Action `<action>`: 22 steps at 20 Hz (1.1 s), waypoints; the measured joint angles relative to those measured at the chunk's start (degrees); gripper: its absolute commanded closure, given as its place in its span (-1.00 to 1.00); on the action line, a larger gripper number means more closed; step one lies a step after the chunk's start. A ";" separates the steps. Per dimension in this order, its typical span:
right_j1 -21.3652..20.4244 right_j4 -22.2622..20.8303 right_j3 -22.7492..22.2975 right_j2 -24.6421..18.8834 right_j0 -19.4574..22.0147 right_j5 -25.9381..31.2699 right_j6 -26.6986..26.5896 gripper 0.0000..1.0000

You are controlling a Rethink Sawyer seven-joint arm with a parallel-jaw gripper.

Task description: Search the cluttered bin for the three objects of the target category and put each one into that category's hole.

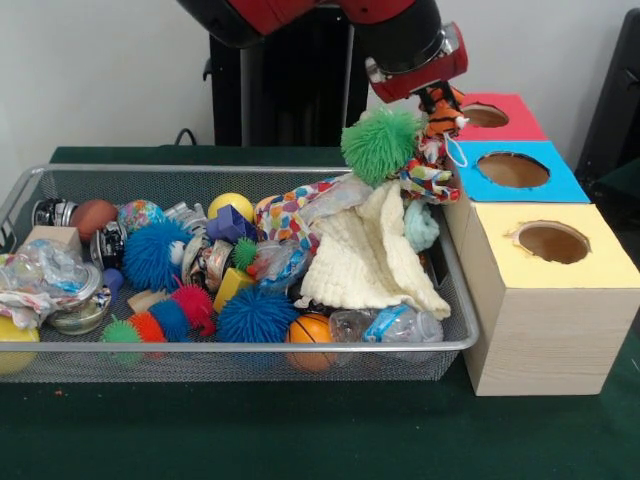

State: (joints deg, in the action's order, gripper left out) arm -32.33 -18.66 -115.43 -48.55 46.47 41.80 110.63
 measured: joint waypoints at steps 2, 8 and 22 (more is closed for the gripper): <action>0.01 0.13 -0.02 0.16 -0.67 -0.75 0.00 1.00; 0.08 0.48 -0.08 0.96 -2.34 -2.73 0.00 1.00; 1.30 1.26 -0.19 4.35 -4.47 -4.04 0.00 1.00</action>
State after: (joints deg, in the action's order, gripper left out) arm -31.03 -17.40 -115.62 -44.19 42.00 37.76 110.63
